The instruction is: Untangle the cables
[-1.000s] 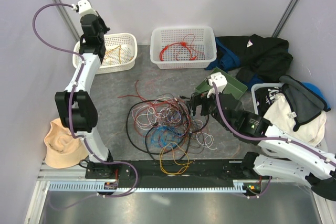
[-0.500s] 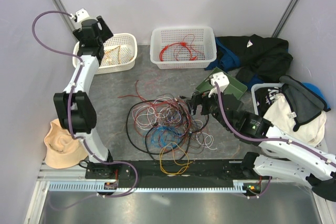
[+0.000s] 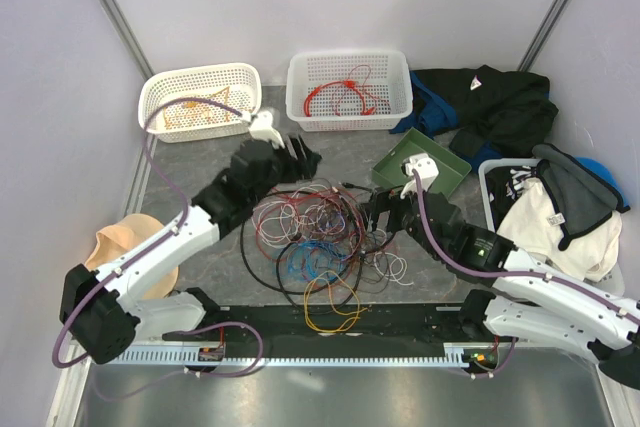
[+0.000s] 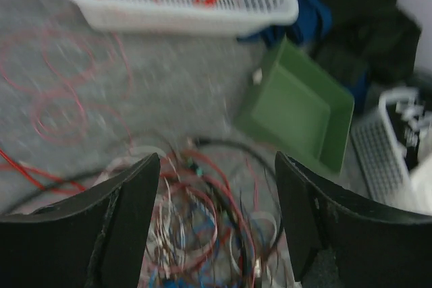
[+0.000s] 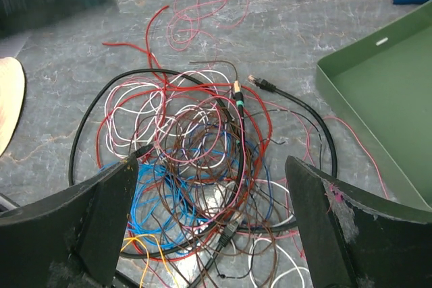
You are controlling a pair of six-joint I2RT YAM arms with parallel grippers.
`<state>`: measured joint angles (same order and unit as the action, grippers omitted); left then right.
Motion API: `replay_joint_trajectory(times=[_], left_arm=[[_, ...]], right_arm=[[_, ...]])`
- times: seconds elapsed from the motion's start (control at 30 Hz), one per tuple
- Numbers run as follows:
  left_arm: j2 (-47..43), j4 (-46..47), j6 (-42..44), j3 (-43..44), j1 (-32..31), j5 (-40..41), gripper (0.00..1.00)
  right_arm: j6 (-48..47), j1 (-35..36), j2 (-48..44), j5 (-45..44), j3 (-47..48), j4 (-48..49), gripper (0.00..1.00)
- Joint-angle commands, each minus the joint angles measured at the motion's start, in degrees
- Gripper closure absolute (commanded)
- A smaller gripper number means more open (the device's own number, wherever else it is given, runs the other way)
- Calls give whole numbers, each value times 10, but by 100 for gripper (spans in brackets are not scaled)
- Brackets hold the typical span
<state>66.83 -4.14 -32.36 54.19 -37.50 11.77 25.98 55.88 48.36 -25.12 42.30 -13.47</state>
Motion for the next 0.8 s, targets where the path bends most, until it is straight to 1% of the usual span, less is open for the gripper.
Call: replay_joint_trajectory(times=[0.0,0.03,0.07,0.1,0.13,0.17,0.2,0.23,0.27,0.3,0.33,0.37,0.4,0.47,0.5,0.53,0.57,0.6,0.63,0.67,0.7,0.73,0.77], left_arm=[[-52,-17,-16,-57,-94,-52,26],[-57,-30,-18,-68,-129,-63,26],[-70,-33,-21,-93,-148,-73,27],[-77,-34,-24,-107,-166,-85,29],[-81,-40,-33,-119,-204,-85,31],[-87,-42,-37,-140,-224,-84,33],[-96,-47,-39,-147,-244,-70,35],[-98,-57,-45,-153,-284,-57,36],[-100,-70,-48,-160,-303,-45,37],[-96,-76,-50,-162,-322,-28,38],[-92,-83,-59,-163,-357,-18,39],[-86,-97,-67,-164,-373,3,39],[-79,-101,-76,-164,-403,9,42],[-51,-100,-104,-168,-429,32,47],[-41,-102,-117,-170,-450,43,61],[-16,-106,-155,-173,-456,55,75],[-4,-113,-182,-174,-459,75,85],[6,-125,-224,-174,-459,80,90],[21,-136,-242,-167,-459,90,83],[24,-155,-265,-159,-459,122,72],[23,-190,-297,-152,-460,135,50],[17,-193,-311,-148,-461,146,35],[-4,-197,-329,-152,-460,168,12]], right_arm=[[25,2,-34,-9,-6,-8,3],[28,2,-38,-10,-8,-10,3],[30,2,-50,-12,-10,-14,3],[33,2,-56,-13,-12,-18,2],[36,2,-62,-17,-17,-19,2],[40,2,-70,-19,-20,-23,3],[43,2,-74,-23,-22,-29,3],[46,2,-79,-27,-29,-33,3],[53,3,-85,-29,-34,-34,3],[56,2,-89,-31,-36,-39,3],[59,2,-92,-33,-44,-41,3],[65,1,-97,-35,-47,-43,3],[68,2,-97,-35,-50,-44,3],[73,2,-98,-33,-56,-45,3],[79,1,-96,-32,-57,-45,3],[80,2,-92,-32,-57,-44,3],[82,2,-89,-30,-57,-44,3],[85,2,-85,-28,-55,-43,4],[85,2,-81,-27,-54,-41,3],[87,2,-78,-24,-54,-41,4],[89,2,-76,-20,-54,-38,4],[91,2,-71,-18,-54,-38,3],[92,2,-71,-14,-54,-37,4]])
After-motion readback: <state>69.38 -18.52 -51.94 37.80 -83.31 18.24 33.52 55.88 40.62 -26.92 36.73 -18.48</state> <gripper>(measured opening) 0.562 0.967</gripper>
